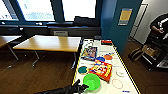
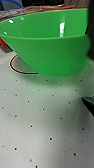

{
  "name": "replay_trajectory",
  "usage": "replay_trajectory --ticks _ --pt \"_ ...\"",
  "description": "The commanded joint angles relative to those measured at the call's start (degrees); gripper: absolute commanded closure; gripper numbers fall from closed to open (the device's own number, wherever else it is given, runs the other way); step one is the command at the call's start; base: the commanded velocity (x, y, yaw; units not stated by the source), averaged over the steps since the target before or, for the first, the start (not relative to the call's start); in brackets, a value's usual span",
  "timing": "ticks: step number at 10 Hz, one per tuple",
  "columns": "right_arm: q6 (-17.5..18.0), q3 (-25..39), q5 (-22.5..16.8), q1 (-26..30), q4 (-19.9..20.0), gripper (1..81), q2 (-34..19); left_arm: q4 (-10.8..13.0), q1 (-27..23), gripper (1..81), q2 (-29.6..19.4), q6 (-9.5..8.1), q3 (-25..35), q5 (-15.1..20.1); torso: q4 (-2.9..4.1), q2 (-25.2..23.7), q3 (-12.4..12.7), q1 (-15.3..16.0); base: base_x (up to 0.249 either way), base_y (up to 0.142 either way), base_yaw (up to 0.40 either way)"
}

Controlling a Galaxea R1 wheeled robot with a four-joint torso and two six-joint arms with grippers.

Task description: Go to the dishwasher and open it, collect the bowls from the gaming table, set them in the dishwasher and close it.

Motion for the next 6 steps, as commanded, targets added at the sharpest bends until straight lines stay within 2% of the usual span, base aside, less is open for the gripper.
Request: replay_trajectory --ticks 1,2,3,6 --pt "-0.2 1.0 -5.2 3.0 -1.0 81.1 -2.3 1.4 -6.3 1.0 0.7 0.47 0.8 2.0 0.0 0.0 0.0 0.0 0.0 0.0 0.0" --pt "-0.2 0.7 -5.2 3.1 -1.0 81.1 -2.2 3.8 -5.2 81.1 0.7 0.82 1.4 1.7 0.0 0.0 0.0 0.0 0.0 0.0 0.0" --pt "-0.2 0.7 -5.2 3.1 -1.0 81.1 -2.1 5.3 -4.6 81.1 0.7 0.73 1.8 1.6 0.0 0.0 0.0 0.0 0.0 0.0 0.0" --pt "-0.2 0.7 -5.2 2.8 -1.0 81.1 -2.0 5.7 -4.8 81.1 -1.2 0.82 4.9 1.3 0.0 0.0 0.0 0.0 0.0 0.0 0.0"
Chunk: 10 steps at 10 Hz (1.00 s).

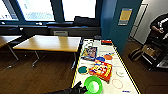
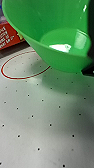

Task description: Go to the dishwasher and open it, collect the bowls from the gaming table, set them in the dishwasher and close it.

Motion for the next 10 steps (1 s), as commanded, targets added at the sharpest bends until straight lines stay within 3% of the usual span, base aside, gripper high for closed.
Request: replay_trajectory --ticks 1,9,10 --pt "-0.2 1.8 -5.0 2.7 -1.0 81.1 -2.5 1.1 -7.3 81.1 -2.2 0.19 5.2 3.2 0.0 0.0 0.0 0.0 0.0 0.0 0.0" --pt "-0.4 7.7 -4.8 4.0 -1.0 81.1 -6.0 1.6 -10.3 81.1 -17.4 0.1 26.7 3.4 0.0 0.0 0.0 0.0 0.0 0.0 0.0" --pt "-0.4 7.8 -4.8 4.0 -1.0 81.1 -6.2 2.1 -10.3 81.1 -19.2 0.1 28.8 3.3 0.0 0.0 1.2 0.0 0.0 0.0 0.0"
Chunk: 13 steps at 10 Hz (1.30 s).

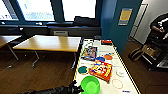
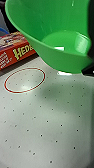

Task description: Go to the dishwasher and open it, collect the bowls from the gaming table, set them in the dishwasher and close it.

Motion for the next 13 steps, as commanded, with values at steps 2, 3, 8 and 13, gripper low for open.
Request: replay_trajectory --ticks 2,3,8,13 --pt "-0.4 3.1 -4.9 3.3 -1.2 81.1 -3.3 1.0 -8.0 81.1 -6.0 -0.05 8.9 0.7 0.0 0.0 4.3 0.0 0.0 0.0 0.0" --pt "-0.3 3.0 -4.9 3.2 -1.3 81.1 -3.1 1.1 -7.8 81.1 -6.7 -0.05 10.0 0.7 0.0 0.0 5.4 0.0 0.0 0.0 0.0" --pt "-0.4 1.8 -4.9 2.8 -1.4 81.1 -2.3 2.6 -5.2 81.1 -8.7 0.13 11.1 0.6 0.0 0.0 7.4 -0.1 0.0 0.0 0.0" --pt "-1.2 0.7 -5.0 2.3 -1.4 81.1 -1.8 5.9 -1.8 81.1 -16.0 0.04 17.8 -1.0 0.0 0.0 7.5 -0.1 0.0 0.0 0.0"
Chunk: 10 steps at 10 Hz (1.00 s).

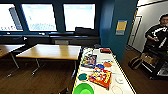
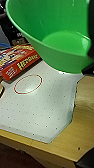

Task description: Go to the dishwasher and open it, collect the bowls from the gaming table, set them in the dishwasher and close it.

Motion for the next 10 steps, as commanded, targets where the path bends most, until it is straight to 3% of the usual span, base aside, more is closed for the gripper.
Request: replay_trajectory --ticks 1,10 --pt "-0.3 1.5 -4.6 3.7 -1.2 81.1 -2.1 0.9 -6.8 81.1 -3.7 0.02 4.8 -1.8 0.0 0.0 0.0 0.0 -0.076 0.0 0.0" --pt "-0.4 0.8 -4.6 3.8 -1.3 81.1 -1.0 1.0 -6.2 81.1 -3.2 0.02 4.9 -1.7 0.0 0.0 0.0 -0.1 -0.127 0.0 0.0"
